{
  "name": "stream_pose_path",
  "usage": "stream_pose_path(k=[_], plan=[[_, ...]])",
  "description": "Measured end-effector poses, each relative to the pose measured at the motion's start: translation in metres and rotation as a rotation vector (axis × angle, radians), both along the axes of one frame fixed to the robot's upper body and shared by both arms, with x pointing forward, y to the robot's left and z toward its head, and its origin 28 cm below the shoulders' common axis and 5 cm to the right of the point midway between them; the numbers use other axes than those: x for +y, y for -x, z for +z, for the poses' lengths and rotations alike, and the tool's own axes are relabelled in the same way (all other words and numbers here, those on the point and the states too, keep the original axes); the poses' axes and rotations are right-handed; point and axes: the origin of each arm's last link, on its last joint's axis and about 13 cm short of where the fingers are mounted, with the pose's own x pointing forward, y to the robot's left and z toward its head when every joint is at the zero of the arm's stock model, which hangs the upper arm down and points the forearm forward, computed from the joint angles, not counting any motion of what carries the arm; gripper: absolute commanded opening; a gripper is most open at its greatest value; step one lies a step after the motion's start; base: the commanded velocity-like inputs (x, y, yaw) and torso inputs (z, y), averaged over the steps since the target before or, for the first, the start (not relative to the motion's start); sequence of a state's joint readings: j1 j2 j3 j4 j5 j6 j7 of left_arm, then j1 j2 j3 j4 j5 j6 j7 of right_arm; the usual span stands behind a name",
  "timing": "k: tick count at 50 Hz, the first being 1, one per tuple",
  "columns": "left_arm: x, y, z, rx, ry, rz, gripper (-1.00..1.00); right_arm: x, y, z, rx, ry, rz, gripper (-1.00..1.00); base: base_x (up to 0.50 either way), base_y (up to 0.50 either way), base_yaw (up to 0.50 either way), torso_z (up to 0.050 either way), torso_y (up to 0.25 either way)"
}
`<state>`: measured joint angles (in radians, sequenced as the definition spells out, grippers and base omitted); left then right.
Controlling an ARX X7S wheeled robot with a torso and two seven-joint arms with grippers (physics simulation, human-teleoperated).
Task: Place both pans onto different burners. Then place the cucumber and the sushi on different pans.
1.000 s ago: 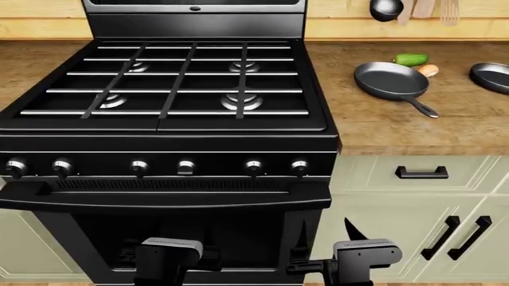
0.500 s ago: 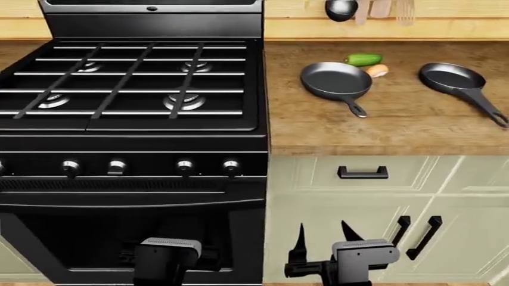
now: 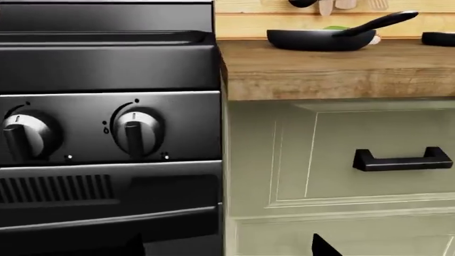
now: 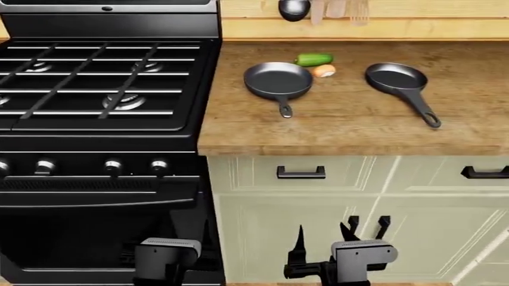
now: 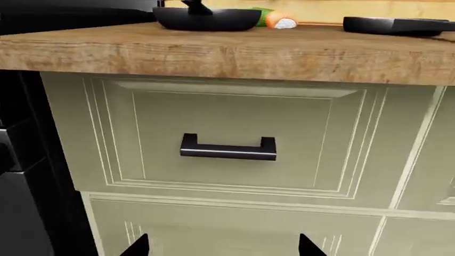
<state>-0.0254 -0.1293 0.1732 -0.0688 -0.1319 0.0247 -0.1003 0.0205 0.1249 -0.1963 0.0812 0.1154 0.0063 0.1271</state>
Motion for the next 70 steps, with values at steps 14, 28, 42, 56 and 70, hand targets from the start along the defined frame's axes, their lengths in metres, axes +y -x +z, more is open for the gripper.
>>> stream_pose_path(k=[14,28,42,56,70], plan=[[0.0,0.0,0.0,0.002,0.002,-0.002,1.0,0.0,0.0,-0.001,0.009,-0.005,0.0,1.0,0.0,-0.5,0.0,0.0,0.0],[0.0,0.0,-0.001,0.011,0.011,0.001,1.0,0.0,0.0,-0.001,0.009,-0.006,0.0,1.0,0.0,-0.49,0.0,0.0,0.0],[0.012,-0.004,0.028,0.085,0.061,0.039,1.0,-0.008,0.002,0.023,0.005,0.073,-0.019,1.0,0.0,0.0,0.0,0.0,0.0],[0.04,0.002,0.163,0.166,0.192,0.047,1.0,-0.031,0.003,0.139,-0.035,0.123,-0.018,1.0,0.0,0.0,0.0,0.0,0.0],[0.046,0.03,0.234,0.081,-0.015,0.005,1.0,-0.037,0.018,0.213,-0.08,0.126,0.006,1.0,0.27,-0.38,0.0,0.0,0.0]])
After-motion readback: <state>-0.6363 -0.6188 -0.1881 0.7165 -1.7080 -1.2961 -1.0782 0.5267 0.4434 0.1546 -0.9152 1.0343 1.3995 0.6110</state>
